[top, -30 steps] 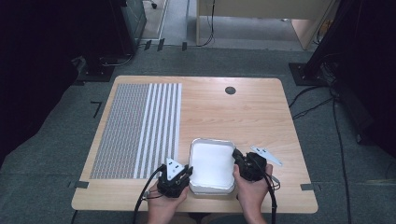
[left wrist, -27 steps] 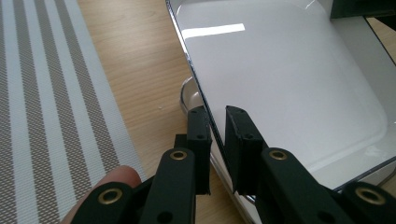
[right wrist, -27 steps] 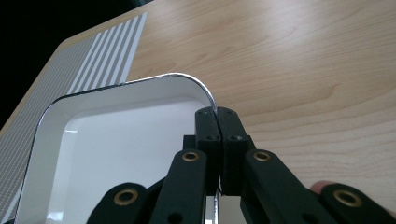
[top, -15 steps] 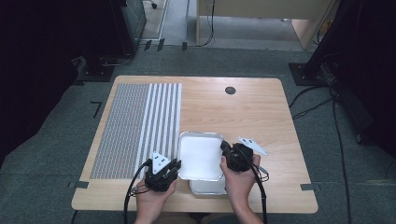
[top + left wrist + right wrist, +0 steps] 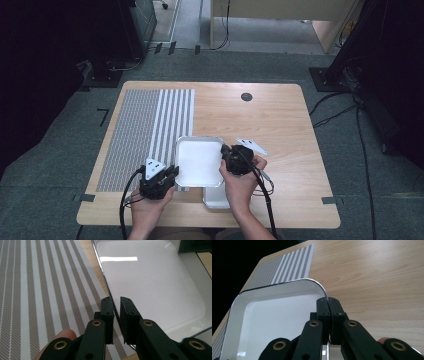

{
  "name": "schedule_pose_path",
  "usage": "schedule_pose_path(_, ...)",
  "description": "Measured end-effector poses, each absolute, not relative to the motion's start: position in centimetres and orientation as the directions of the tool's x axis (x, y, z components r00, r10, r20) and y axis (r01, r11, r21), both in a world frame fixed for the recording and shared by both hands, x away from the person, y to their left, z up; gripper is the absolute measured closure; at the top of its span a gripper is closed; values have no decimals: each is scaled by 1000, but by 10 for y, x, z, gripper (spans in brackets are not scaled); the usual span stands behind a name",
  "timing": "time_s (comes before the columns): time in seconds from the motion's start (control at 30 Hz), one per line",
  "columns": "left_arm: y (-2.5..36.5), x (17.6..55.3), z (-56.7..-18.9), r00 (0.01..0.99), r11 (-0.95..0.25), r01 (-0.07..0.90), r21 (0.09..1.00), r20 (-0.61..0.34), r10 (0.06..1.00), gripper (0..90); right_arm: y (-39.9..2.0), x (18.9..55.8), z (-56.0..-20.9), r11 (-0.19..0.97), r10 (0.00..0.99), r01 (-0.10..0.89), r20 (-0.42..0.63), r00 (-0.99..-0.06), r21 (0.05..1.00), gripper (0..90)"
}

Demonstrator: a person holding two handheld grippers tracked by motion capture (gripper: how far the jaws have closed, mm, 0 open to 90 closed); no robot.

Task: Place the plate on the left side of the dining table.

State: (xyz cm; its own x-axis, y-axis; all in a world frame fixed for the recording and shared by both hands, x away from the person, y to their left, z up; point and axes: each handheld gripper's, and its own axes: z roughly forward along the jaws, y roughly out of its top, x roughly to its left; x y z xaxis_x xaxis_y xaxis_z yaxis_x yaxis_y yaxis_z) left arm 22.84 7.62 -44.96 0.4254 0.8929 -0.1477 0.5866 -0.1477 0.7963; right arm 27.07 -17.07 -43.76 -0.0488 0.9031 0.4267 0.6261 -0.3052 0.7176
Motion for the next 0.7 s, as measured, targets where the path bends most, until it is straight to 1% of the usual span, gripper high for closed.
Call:
schedule_pose_path(0.2,91,236,-449,408,-142,592,793,-143,902,824,-154,282,-436,-289,904,632,421,-66,719,895)
schedule_pose_path(0.57,123,255,-448,364,-137,601,787,-118,924,833,-120,308,-439,-294,890,656,449,-77,695,895)
schedule_pose_path(0.7,136,264,-449,338,-117,611,783,-123,933,839,-102,322,-442,-287,888,672,452,-81,683,894)
